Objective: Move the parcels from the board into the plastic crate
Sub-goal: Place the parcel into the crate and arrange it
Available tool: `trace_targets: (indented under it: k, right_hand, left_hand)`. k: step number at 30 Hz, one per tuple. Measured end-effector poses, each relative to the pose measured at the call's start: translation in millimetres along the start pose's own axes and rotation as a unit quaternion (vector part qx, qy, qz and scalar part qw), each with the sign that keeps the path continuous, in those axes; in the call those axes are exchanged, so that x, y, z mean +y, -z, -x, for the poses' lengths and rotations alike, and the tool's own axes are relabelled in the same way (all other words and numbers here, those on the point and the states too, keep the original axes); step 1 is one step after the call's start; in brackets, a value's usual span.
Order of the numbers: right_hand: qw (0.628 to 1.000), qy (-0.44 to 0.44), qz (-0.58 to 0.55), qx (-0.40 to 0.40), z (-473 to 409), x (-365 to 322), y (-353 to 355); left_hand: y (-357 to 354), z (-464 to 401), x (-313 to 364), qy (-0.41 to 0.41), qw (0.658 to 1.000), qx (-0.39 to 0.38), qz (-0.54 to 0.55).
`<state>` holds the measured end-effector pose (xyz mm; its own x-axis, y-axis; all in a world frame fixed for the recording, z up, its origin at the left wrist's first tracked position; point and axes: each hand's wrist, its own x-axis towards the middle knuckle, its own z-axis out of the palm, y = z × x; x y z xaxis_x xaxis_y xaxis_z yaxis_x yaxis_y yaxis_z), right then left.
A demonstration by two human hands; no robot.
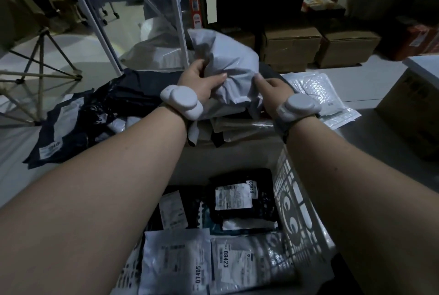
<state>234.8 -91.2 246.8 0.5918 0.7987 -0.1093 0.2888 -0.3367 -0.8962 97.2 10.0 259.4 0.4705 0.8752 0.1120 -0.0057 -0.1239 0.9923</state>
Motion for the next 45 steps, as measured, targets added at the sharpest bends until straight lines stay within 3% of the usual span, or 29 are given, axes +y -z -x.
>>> trace_targets:
  k: [3, 8, 13, 18, 22, 25, 35, 38, 45]
  right_hand:
    - [0.999, 0.010, -0.034, 0.023, 10.3, -6.3, -6.6]
    - [0.983, -0.064, -0.170, 0.001, 20.9, -6.1, -18.1]
    - [0.923, -0.120, -0.359, -0.073, 44.9, 13.4, -40.4]
    - [0.878, -0.155, -0.432, -0.138, 76.3, 33.5, -55.0]
    - [0.881, -0.184, -0.423, -0.106, 92.3, 54.8, -62.6]
    - [0.898, -0.208, -0.382, -0.061, 103.8, 67.4, -68.3]
    - [0.954, -0.260, -0.149, -0.008, 113.7, 93.3, -76.3]
    - [0.953, -0.267, -0.140, -0.012, 113.4, 96.6, -85.0]
    - [0.933, -0.282, -0.219, -0.043, 119.5, 82.9, -109.4]
  left_hand:
    - [11.8, 18.7, 6.0, -0.009, 0.997, -0.005, 0.081]
    - [32.5, 50.4, 7.9, 0.014, 0.989, -0.043, 0.142]
    - [62.4, 80.0, -10.6, 0.056, 0.987, -0.087, 0.125]
    - [86.2, 102.5, -40.2, 0.108, 0.983, -0.105, 0.109]
    - [100.5, 112.8, -59.2, 0.140, 0.979, -0.138, -0.059]
    - [107.7, 120.6, -71.8, 0.166, 0.952, -0.167, -0.194]
    - [117.8, 134.1, -111.4, 0.203, 0.889, -0.157, -0.380]
    - [106.8, 140.8, -109.5, 0.163, 0.902, -0.153, -0.370]
    - [71.1, 150.1, -119.3, 0.130, 0.920, -0.248, -0.272]
